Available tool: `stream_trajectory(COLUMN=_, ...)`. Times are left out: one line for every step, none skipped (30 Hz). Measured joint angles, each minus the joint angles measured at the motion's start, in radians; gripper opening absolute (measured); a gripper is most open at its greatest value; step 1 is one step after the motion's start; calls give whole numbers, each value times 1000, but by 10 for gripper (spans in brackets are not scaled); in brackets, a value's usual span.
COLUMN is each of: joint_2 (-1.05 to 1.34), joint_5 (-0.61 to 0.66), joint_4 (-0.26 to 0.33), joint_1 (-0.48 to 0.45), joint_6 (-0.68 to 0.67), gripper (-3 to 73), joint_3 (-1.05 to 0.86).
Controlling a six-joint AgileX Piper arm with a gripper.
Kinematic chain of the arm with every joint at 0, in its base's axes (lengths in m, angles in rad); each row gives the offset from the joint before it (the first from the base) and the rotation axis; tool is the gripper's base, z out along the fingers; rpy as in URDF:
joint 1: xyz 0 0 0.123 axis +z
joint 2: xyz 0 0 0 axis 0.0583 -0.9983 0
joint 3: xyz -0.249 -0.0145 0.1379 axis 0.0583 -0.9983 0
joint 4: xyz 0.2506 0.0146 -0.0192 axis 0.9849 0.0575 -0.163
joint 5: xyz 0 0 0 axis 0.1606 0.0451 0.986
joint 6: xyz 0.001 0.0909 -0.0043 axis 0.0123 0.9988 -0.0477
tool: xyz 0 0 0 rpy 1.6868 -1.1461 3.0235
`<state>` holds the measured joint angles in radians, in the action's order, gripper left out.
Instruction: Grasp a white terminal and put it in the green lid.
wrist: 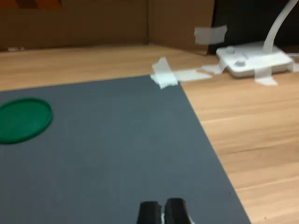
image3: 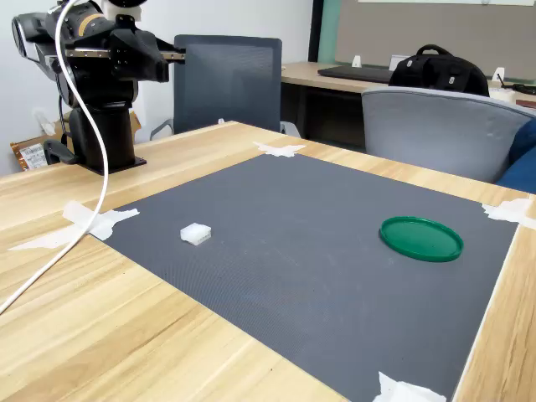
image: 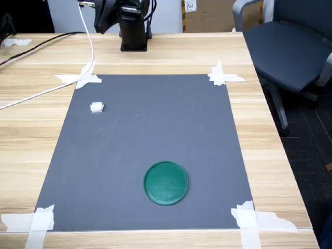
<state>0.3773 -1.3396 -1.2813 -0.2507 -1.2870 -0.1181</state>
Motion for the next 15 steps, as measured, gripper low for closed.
stream_trajectory(joint_2=0, joint_5=4, joint_4=0, joint_1=0, joint_6=0, gripper=-28, joint_3=0)
stream_trajectory(joint_2=0, joint_5=6, joint_4=0, joint_1=0, joint_6=0, gripper=-28, joint_3=0)
stream_trajectory(joint_2=0, joint_5=6, joint_4=0, joint_1=0, joint_6=0, gripper=-28, joint_3=0)
stream_trajectory(joint_2=0, joint_5=7, joint_4=0, joint_1=0, joint_6=0, gripper=-28, joint_3=0)
stream_trajectory(joint_2=0, joint_5=8, joint_4=0, joint_1=0, joint_6=0, gripper=-28, joint_3=0)
stream_trajectory(joint_2=0, joint_5=9, joint_4=0, joint_1=0, joint_6=0, gripper=-28, joint_3=0)
stream_trajectory(joint_2=0, joint_5=11, joint_4=0, joint_1=0, joint_6=0, gripper=-28, joint_3=0)
stream_trajectory(joint_2=0, joint_5=11, joint_4=0, joint_1=0, joint_6=0, gripper=-28, joint_3=0)
stream_trajectory(joint_2=0, joint_5=11, joint_4=0, joint_1=0, joint_6=0, gripper=-28, joint_3=0)
stream_trajectory(joint_2=0, joint_5=11, joint_4=0, joint_1=0, joint_6=0, gripper=-28, joint_3=0)
stream_trajectory(joint_2=0, joint_5=11, joint_4=0, joint_1=0, joint_6=0, gripper=-28, joint_3=0)
stream_trajectory(joint_2=0, joint_5=11, joint_4=0, joint_1=0, joint_6=0, gripper=-28, joint_3=0)
stream_trajectory(joint_2=0, joint_5=12, joint_4=0, joint_1=0, joint_6=0, gripper=-28, joint_3=0)
stream_trajectory(joint_2=0, joint_5=13, joint_4=0, joint_1=0, joint_6=1, gripper=-28, joint_3=0)
stream_trajectory(joint_2=0, joint_5=16, joint_4=0, joint_1=0, joint_6=1, gripper=-28, joint_3=0)
